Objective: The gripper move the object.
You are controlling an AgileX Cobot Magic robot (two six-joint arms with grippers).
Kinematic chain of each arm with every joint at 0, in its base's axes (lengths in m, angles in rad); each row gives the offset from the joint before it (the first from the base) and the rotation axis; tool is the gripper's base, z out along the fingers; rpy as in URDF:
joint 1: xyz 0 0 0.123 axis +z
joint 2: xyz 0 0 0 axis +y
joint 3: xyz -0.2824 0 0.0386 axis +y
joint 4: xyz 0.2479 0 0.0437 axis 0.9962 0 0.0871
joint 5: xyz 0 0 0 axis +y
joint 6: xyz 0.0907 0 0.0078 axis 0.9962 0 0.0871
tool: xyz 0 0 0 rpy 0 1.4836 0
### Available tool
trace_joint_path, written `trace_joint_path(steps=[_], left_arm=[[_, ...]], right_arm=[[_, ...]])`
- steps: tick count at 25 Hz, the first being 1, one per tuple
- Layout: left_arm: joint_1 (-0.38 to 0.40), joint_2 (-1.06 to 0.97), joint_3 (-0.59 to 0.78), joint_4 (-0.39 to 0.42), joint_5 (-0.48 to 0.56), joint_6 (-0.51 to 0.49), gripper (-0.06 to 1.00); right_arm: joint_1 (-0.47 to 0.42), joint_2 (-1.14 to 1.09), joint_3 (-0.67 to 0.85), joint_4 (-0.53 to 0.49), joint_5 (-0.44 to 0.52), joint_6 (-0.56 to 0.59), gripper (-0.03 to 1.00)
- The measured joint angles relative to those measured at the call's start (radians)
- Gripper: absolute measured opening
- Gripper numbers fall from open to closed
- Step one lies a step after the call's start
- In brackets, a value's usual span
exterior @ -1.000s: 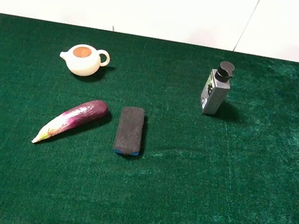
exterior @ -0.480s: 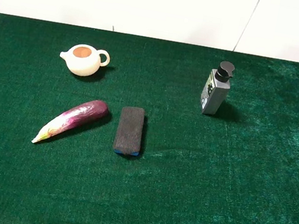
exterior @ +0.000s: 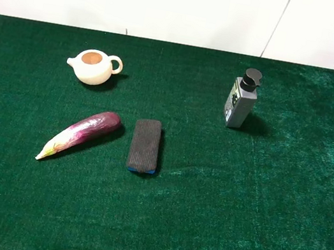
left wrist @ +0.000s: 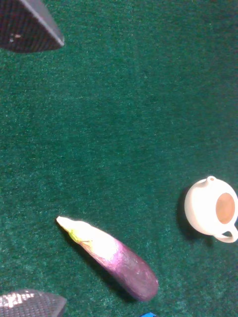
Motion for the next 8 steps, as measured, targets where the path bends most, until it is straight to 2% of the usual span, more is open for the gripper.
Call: trace_joint_path(steps=[8], left_arm=[[0.000, 0.000, 0.000, 0.000, 0.000, 0.001, 0.97]], right_arm=[[0.000, 0.000, 0.000, 0.000, 0.000, 0.000, 0.69]])
